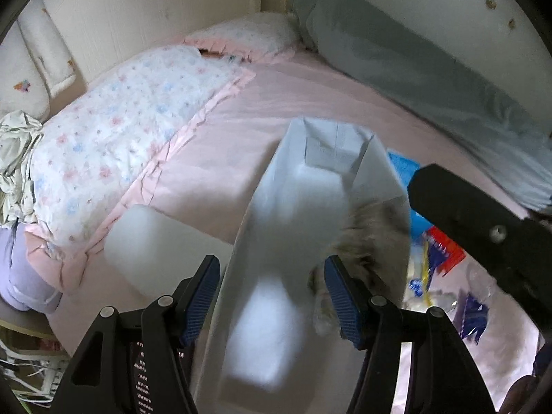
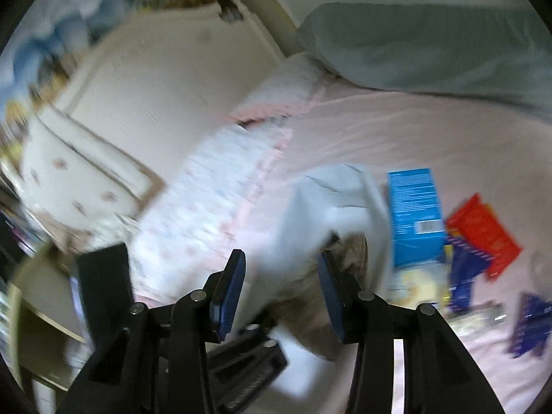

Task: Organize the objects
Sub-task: 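Carry the plaid cloth over the paper bag and release it inside, then move the right gripper to the glass jar with silver lid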

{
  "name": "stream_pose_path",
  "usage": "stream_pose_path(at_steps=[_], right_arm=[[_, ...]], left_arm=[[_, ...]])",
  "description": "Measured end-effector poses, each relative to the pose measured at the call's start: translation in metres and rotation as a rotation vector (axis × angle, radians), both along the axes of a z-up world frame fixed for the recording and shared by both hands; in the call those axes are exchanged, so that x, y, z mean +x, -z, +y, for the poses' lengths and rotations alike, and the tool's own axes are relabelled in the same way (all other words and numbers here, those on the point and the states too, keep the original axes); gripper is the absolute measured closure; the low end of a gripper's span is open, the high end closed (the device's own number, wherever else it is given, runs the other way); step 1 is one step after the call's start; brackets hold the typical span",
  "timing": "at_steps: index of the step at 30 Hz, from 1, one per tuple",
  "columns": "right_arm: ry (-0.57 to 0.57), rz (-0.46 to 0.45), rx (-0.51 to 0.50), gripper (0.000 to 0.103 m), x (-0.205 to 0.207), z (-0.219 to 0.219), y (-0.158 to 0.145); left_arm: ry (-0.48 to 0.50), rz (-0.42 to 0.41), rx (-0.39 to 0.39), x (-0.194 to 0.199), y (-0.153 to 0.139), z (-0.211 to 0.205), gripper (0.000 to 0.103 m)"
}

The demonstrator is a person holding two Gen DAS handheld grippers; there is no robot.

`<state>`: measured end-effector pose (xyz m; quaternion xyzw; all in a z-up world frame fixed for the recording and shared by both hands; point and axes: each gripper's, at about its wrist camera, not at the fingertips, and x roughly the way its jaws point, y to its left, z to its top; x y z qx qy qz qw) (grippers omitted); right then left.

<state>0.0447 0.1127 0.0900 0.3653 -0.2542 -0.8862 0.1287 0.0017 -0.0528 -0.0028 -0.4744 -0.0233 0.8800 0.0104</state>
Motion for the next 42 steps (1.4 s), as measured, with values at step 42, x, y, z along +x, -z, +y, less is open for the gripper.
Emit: stream_pose_path(at_steps=[42], right_arm=[[0.598, -0.788, -0.211, 0.056, 0.008, 0.108, 0.160]], left_arm=[[0.035, 0.103, 0.147, 0.008, 0.000, 0.050, 0.037]])
